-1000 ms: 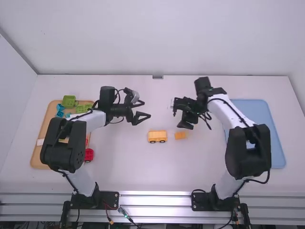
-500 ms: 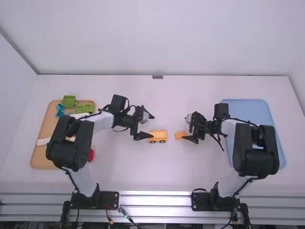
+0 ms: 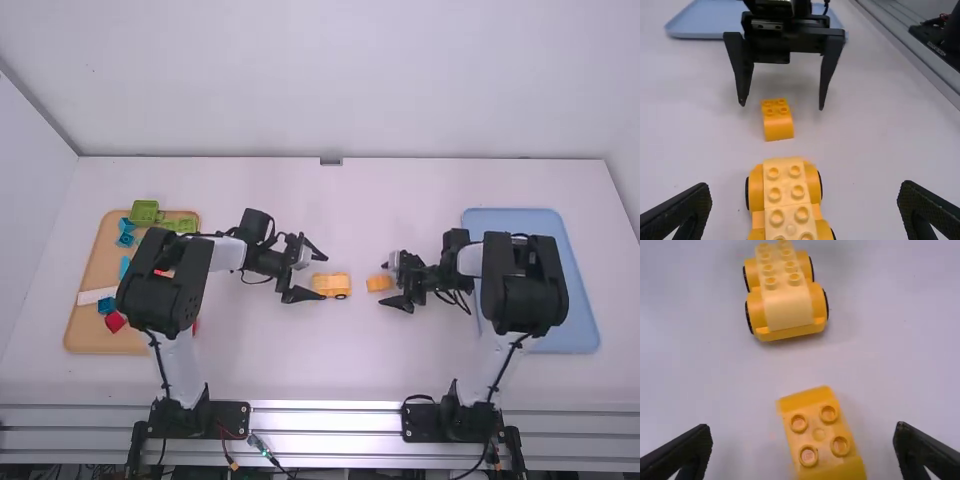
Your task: Assemble lego blocks to make yellow taxi
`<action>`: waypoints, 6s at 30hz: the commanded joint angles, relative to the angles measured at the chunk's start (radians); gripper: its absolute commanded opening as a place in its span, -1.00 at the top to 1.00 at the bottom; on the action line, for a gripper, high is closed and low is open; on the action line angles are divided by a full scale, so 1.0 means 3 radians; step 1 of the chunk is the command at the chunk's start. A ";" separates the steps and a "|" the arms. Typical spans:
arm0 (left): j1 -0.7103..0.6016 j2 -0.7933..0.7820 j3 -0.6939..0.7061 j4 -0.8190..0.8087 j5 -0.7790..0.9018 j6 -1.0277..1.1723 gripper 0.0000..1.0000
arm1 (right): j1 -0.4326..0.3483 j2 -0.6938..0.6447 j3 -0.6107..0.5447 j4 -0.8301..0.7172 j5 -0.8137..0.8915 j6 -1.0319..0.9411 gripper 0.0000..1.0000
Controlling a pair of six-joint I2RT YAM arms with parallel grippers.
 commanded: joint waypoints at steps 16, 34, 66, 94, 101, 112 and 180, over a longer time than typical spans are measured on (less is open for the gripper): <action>-0.0029 0.0017 0.0037 -0.0122 0.0095 0.0109 -0.99 | -0.0027 0.0549 0.0491 -0.0476 -0.0029 -0.0596 0.15; -0.0261 0.0018 -0.0741 0.1661 -0.0927 -0.0941 -0.98 | -0.0027 0.0523 0.1211 -0.2466 -0.0317 -0.1834 0.66; -0.0280 0.0375 -0.0788 0.2138 -0.0868 -0.0987 -0.47 | 0.0720 -0.0669 0.0084 0.0371 0.0214 0.1123 0.70; -0.0280 0.0652 0.0018 0.0809 -0.0740 0.0058 0.05 | 0.1130 -0.0430 0.0055 0.0554 0.0060 0.1324 0.76; -0.0281 0.0652 0.0015 0.0787 -0.0739 0.0048 0.07 | 0.1125 -0.0332 0.0055 0.0554 0.0008 0.1310 0.82; -0.0281 0.0652 0.0018 0.0785 -0.0729 0.0022 0.09 | 0.1123 -0.0294 -0.0043 0.0764 0.0051 0.1349 0.94; -0.0261 0.0652 0.0154 0.1021 -0.0752 -0.0406 0.39 | 0.1371 0.0023 -0.0225 0.1122 0.0839 0.1658 1.00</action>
